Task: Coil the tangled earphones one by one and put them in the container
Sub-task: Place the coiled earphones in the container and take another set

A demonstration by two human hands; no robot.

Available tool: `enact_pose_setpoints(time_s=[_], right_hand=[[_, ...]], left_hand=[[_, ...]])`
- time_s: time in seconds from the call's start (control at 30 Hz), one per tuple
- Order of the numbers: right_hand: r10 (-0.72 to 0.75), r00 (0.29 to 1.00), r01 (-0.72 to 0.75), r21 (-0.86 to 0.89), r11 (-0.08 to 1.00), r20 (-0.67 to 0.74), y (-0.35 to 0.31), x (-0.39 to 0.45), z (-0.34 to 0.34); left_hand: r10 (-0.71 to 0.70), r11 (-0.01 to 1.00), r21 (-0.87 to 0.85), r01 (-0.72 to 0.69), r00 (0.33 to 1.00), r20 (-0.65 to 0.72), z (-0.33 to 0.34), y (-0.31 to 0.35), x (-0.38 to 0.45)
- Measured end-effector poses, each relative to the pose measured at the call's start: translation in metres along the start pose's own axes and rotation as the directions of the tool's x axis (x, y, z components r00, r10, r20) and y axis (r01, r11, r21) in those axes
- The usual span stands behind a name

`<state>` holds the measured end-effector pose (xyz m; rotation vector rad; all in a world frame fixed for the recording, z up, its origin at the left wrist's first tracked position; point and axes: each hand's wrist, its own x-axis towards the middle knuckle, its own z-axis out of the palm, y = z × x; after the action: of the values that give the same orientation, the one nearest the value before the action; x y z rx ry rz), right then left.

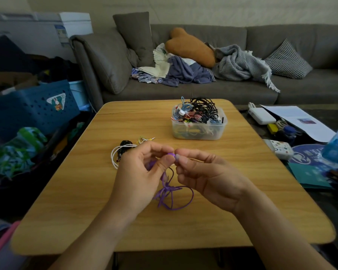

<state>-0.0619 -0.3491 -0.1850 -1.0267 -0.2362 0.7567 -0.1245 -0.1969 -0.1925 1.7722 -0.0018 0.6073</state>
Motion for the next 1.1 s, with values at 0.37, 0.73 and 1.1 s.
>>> enact_pose_setpoints(time_s=[0.37, 0.73, 1.1], right_hand=[[0.028, 0.999, -0.029, 0.011, 1.0, 0.043, -0.0037, -0.0026, -0.0007], [-0.008, 0.997, 0.017, -0.103, 0.995, 0.082, -0.0012, -0.0043, 0.0015], [-0.023, 0.997, 0.032, -0.127, 0.991, 0.075, 0.0005, -0.0045, 0.0]], left_hand=[[-0.03, 0.982, -0.182, 0.045, 0.996, 0.083, -0.0003, 0.007, -0.0002], [-0.06, 0.985, -0.155, 0.078, 0.991, 0.116, -0.0061, 0.004, 0.0], [-0.084, 0.965, -0.232, 0.122, 0.982, 0.168, -0.0059, 0.0034, 0.0001]])
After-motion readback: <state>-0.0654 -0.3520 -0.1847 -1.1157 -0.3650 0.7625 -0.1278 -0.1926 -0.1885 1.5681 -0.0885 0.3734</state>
